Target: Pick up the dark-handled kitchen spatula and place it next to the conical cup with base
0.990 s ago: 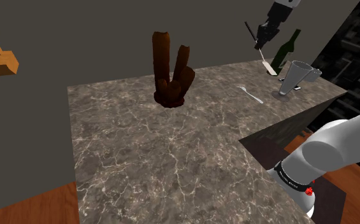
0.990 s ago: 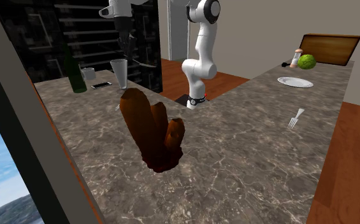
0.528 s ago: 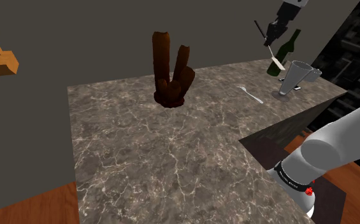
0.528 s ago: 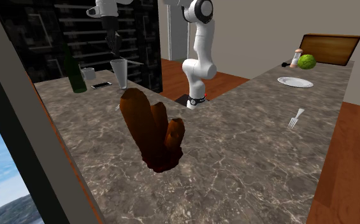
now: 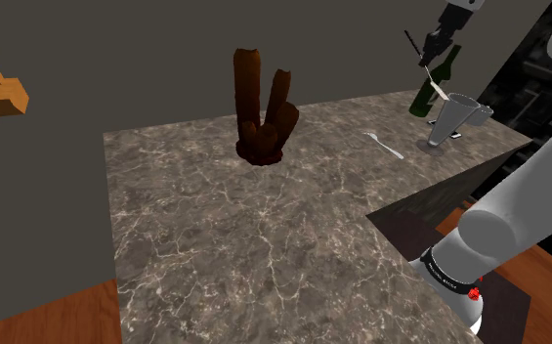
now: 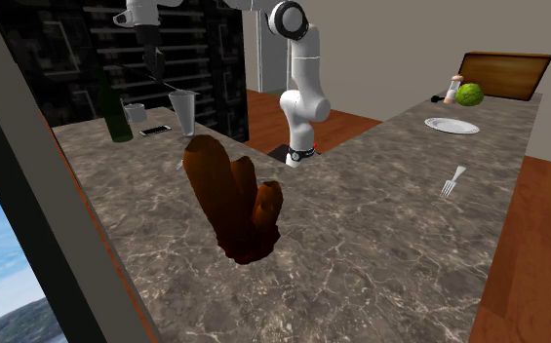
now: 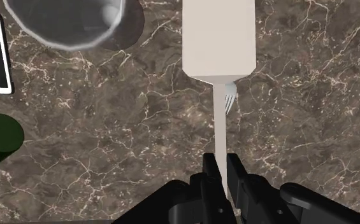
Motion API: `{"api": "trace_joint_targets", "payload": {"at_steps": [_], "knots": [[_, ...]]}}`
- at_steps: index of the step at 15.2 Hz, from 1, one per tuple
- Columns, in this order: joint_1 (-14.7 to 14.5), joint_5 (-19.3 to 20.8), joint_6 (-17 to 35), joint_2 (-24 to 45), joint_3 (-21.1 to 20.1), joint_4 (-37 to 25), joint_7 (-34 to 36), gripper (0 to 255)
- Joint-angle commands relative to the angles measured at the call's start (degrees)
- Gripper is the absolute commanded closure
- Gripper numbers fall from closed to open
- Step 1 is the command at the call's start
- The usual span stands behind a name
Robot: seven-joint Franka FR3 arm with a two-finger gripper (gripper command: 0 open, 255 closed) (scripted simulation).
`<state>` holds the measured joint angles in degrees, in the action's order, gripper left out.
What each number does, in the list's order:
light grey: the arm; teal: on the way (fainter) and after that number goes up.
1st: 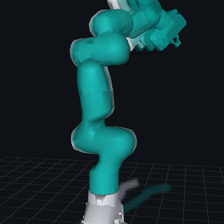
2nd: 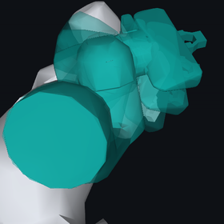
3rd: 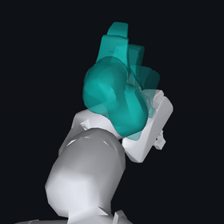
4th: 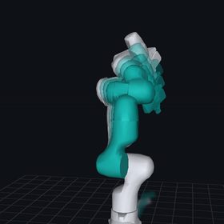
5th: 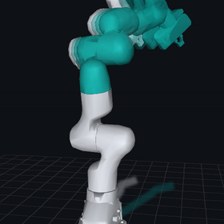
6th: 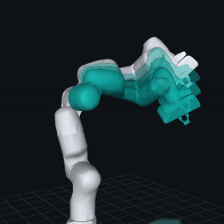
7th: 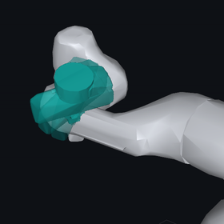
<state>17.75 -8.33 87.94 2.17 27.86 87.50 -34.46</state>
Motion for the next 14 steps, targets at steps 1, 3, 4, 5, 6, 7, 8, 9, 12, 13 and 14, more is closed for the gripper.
{"api": "trace_joint_targets", "payload": {"at_steps": [1, 3, 4, 5, 6, 7, 8, 9, 12, 13, 14], "knots": [[1.9, -2.3, -1.8, 4.8, 1.5, -5.5, -3.1, 255], [4.5, -4.7, -3.8, 9.5, 2.7, -11.2, -6.0, 255], [6.1, -6.0, -5.0, 12.1, 3.1, -14.4, -7.4, 255], [7.8, -7.4, -6.3, 14.7, 3.5, -17.9, -8.7, 255], [10.4, -9.5, -8.4, 18.6, 3.8, -23.2, -10.3, 255], [10.2, -9.1, -7.3, 18.1, 3.6, -21.7, -10.3, 255], [9.9, -8.8, -6.3, 17.7, 3.5, -20.3, -10.3, 255], [9.5, -8.6, -5.3, 17.3, 3.5, -18.9, -10.4, 255], [8.7, -8.0, -2.4, 16.2, 3.5, -15.0, -10.6, 255], [8.5, -7.9, -1.5, 15.9, 3.5, -13.8, -10.6, 255], [8.2, -7.7, -0.6, 15.6, 3.5, -12.7, -10.7, 255]]}}
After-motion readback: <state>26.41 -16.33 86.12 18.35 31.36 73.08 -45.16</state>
